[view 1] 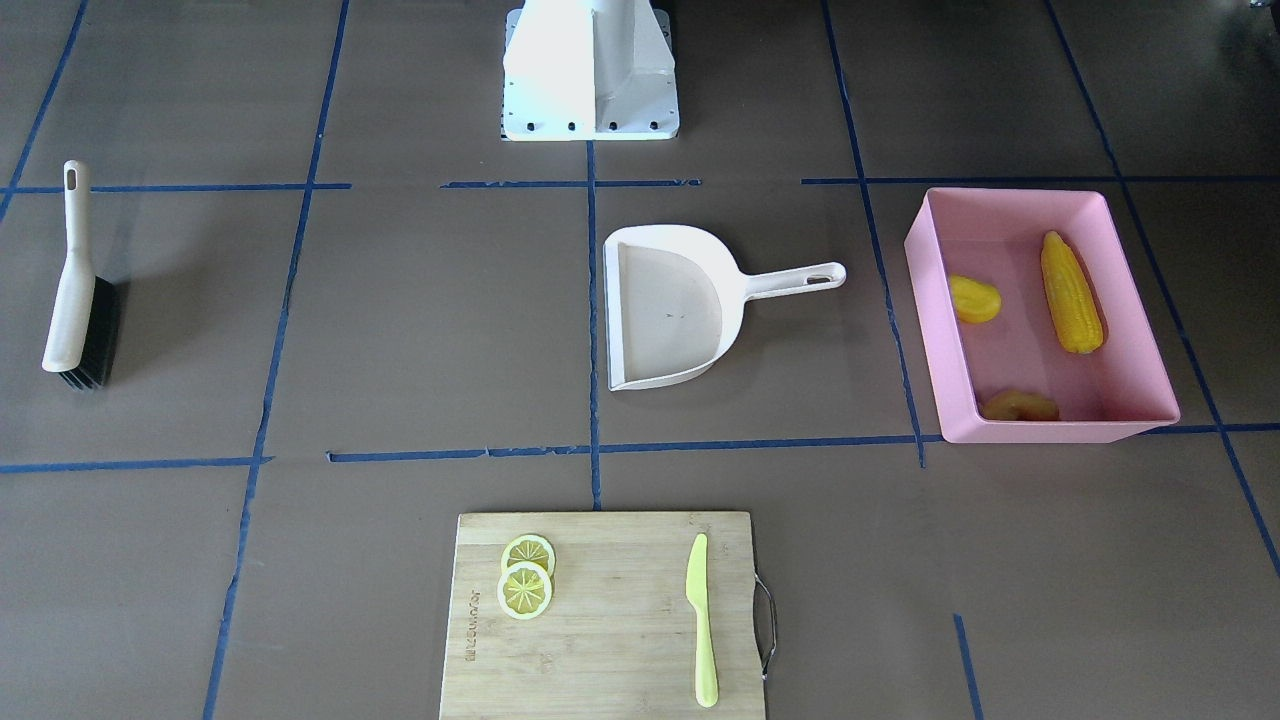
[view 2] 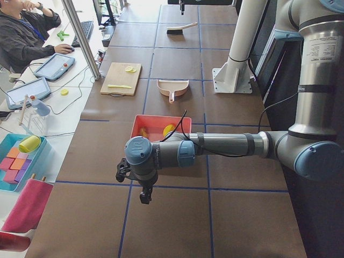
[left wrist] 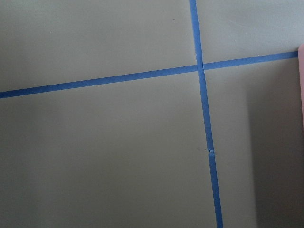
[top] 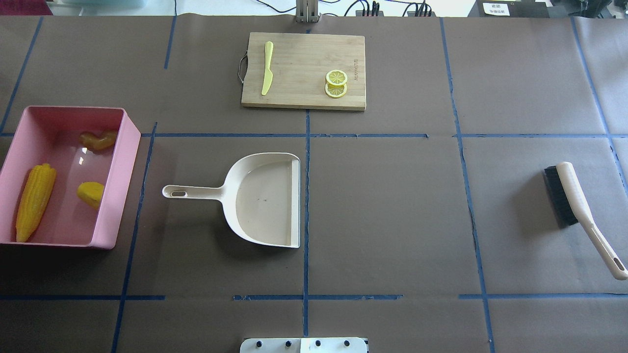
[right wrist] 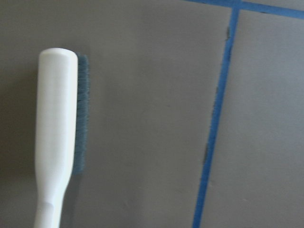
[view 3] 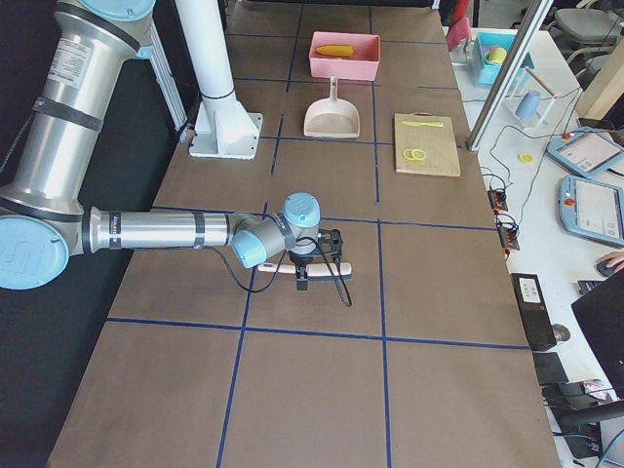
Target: Sweep and dump trash into bin
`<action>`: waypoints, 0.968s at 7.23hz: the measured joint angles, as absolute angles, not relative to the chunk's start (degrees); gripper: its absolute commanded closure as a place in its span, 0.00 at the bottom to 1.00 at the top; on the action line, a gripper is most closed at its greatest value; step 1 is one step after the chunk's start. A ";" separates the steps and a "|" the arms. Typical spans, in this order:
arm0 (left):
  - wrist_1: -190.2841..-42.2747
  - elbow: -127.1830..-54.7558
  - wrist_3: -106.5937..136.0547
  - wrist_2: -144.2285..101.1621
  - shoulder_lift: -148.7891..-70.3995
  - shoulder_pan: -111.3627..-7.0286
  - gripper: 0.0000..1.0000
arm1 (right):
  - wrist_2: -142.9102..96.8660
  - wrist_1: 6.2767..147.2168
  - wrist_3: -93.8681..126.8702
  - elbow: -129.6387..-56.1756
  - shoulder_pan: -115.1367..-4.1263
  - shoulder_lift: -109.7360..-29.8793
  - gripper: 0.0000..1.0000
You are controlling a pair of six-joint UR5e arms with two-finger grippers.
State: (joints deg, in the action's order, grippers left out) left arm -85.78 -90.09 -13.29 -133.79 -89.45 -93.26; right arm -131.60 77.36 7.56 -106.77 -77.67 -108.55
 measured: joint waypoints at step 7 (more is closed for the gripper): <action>-85.65 -90.42 -13.53 -133.61 -88.69 -93.25 0.00 | -131.37 96.43 -12.18 -106.52 -93.99 -106.84 0.00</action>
State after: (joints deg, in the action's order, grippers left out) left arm -85.65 -90.42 -13.53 -133.61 -88.69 -93.25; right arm -131.37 96.43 -12.18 -106.52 -93.99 -106.84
